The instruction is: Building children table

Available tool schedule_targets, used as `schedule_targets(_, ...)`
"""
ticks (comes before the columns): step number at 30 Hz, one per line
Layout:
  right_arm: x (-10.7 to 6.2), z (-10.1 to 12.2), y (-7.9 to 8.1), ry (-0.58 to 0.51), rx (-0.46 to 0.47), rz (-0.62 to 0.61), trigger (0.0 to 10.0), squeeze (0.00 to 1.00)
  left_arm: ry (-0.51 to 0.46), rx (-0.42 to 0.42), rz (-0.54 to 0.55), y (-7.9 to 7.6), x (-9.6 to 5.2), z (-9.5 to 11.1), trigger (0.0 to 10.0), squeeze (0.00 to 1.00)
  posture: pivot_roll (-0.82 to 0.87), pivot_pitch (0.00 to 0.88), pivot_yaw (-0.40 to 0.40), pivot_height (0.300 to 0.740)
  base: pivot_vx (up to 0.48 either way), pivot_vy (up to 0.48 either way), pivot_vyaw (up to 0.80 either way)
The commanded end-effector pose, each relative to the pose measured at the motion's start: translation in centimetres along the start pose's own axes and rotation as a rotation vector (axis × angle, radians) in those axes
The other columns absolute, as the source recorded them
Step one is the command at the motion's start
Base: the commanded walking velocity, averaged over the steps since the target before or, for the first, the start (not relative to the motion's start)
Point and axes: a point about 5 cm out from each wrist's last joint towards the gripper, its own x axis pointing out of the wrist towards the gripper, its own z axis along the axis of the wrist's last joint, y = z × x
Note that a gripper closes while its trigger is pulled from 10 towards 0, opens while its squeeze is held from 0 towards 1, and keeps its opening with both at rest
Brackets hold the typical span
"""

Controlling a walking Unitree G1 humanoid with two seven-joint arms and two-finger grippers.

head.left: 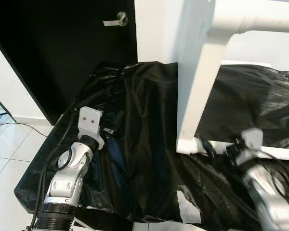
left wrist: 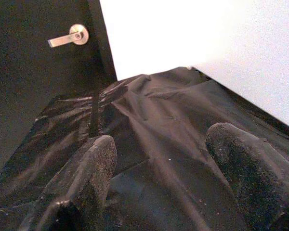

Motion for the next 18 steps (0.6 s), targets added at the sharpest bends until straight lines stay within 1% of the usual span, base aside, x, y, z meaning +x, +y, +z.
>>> schedule_targets(1,-0.5,0.5,-0.3,0.002,0.006,0.007,10.0,0.00,0.011,0.016,0.004,0.2,-0.2,0.0,10.0,0.00,0.00,0.000,0.020,0.740,0.000,0.000,0.00)
schedule_targets(3,-1.2,0.5,-0.1,0.026,0.012,0.043,10.0,0.00,0.011,0.013,0.003,0.3,-0.3,0.0,10.0,0.00,-0.01,0.000,0.024,0.740,0.000,0.000,0.00)
schedule_targets(4,-1.8,0.4,0.2,0.060,0.028,0.130,10.0,0.00,0.008,0.015,-0.003,0.3,-0.2,0.1,10.0,0.00,-0.01,0.000,0.030,0.740,0.000,0.000,0.00)
schedule_targets(5,-1.6,0.5,0.5,0.078,0.037,0.211,10.0,0.00,0.005,0.017,-0.008,0.3,0.0,0.2,10.0,0.00,-0.02,0.000,0.032,0.740,0.000,0.000,0.00)
schedule_targets(6,-1.3,0.5,0.7,0.082,0.040,0.235,10.0,0.00,0.004,0.019,-0.010,0.2,0.1,0.2,10.0,0.00,-0.02,0.000,0.034,0.740,0.000,0.000,0.00)
schedule_targets(7,-0.9,0.5,0.9,0.080,0.040,0.261,10.0,0.00,0.003,0.017,-0.012,0.2,0.2,0.2,10.0,0.00,-0.02,0.000,0.037,0.740,0.000,0.000,0.00)
schedule_targets(8,0.0,0.7,1.1,0.071,0.038,0.292,10.0,0.00,0.001,0.017,-0.015,0.2,0.3,0.3,10.0,0.00,-0.02,0.000,0.035,0.740,0.000,0.000,0.00)
schedule_targets(9,1.2,0.9,1.1,0.060,0.028,0.319,10.0,0.00,-0.001,0.019,-0.017,0.2,0.4,0.4,10.0,0.00,-0.01,0.000,0.034,0.740,0.000,0.000,0.00)
schedule_targets(12,3.1,1.0,1.4,0.055,0.028,0.375,10.0,0.00,-0.005,0.027,-0.010,0.3,0.3,0.6,10.0,0.00,0.01,0.000,0.020,0.740,0.000,0.000,0.00)
schedule_targets(15,3.6,0.9,1.6,0.060,0.027,0.401,10.0,0.00,-0.006,0.029,-0.001,0.4,0.1,0.6,10.0,0.00,0.02,0.000,0.015,0.740,0.000,0.000,0.00)
schedule_targets(16,4.0,0.8,1.9,0.063,0.032,0.425,10.0,0.00,-0.006,0.029,0.003,0.4,0.0,0.6,10.0,0.00,0.03,0.000,0.011,0.740,0.000,0.000,0.00)
schedule_targets(18,4.7,0.8,3.4,0.060,0.045,0.505,10.0,0.00,-0.006,0.029,0.011,0.4,-0.2,0.6,10.0,0.00,0.04,0.000,0.001,0.740,0.000,0.000,0.00)
